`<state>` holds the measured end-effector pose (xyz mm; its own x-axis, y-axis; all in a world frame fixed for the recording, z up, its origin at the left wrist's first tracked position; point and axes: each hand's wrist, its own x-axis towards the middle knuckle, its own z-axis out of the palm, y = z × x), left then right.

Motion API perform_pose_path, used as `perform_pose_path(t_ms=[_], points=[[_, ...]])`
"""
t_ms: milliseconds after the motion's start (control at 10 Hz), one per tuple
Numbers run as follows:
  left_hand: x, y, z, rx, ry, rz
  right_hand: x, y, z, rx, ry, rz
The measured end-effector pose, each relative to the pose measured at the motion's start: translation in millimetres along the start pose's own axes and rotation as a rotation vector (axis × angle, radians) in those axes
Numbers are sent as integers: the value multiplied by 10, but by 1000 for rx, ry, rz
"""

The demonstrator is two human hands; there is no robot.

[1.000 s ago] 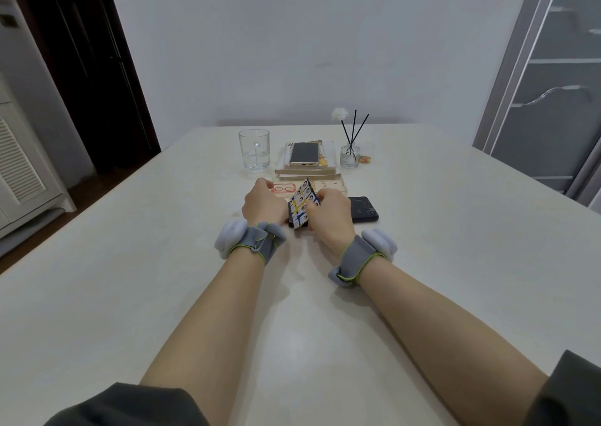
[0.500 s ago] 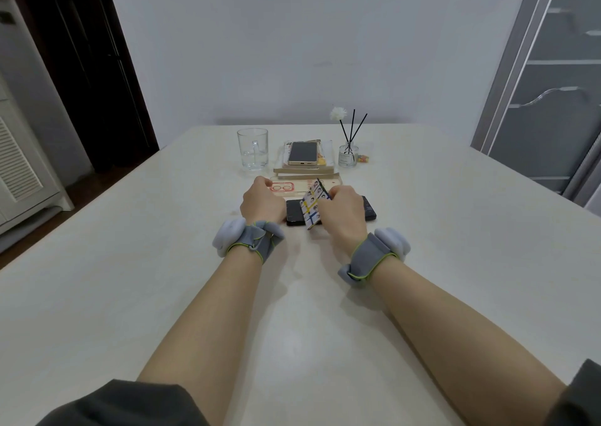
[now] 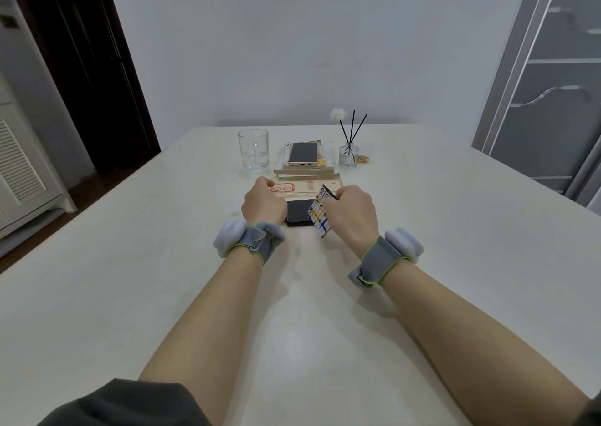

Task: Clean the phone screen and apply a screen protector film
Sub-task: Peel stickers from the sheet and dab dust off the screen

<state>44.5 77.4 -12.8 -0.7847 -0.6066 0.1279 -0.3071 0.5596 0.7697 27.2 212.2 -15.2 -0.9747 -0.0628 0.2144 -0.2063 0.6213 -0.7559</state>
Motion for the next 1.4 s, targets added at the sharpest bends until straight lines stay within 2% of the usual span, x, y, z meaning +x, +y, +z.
perform_pose_path(t_ms=[100, 200, 300, 400, 500, 600, 700, 800, 900, 1100, 1200, 1300, 1400], points=[[-3, 1, 1, -2, 3, 4, -50, -25, 89, 26, -146, 1], [-5, -5, 1, -5, 10, 0, -56, -64, 86, 86, -187, 2], [-3, -7, 8, -2, 3, -1, 12, -54, -35, 26, -45, 35], [-5, -3, 15, 4, 9, 2, 27, -10, -107, -36, 1, 74], [-6, -4, 15, 0, 14, 2, -9, -5, -20, -28, -130, 29], [-3, -8, 16, 4, 18, 4, -1, -40, 47, 25, -174, 9], [1, -12, 16, 4, 16, 3, 57, -8, -48, -38, -83, 28], [6, -13, 17, 6, 10, 4, 73, 47, -121, -88, -90, 40], [3, -12, 20, 7, 13, 2, 43, 33, -62, -95, -191, -1], [0, -10, 22, 11, 12, 1, 111, 80, -109, -55, -94, 30], [1, -9, 26, 16, 14, 1, 123, 113, -113, -59, -158, 33], [3, -16, 14, 17, 14, -2, 125, 93, -72, 48, -220, 31], [7, -12, 13, 10, 12, -2, 140, 108, -81, 128, -148, 22]])
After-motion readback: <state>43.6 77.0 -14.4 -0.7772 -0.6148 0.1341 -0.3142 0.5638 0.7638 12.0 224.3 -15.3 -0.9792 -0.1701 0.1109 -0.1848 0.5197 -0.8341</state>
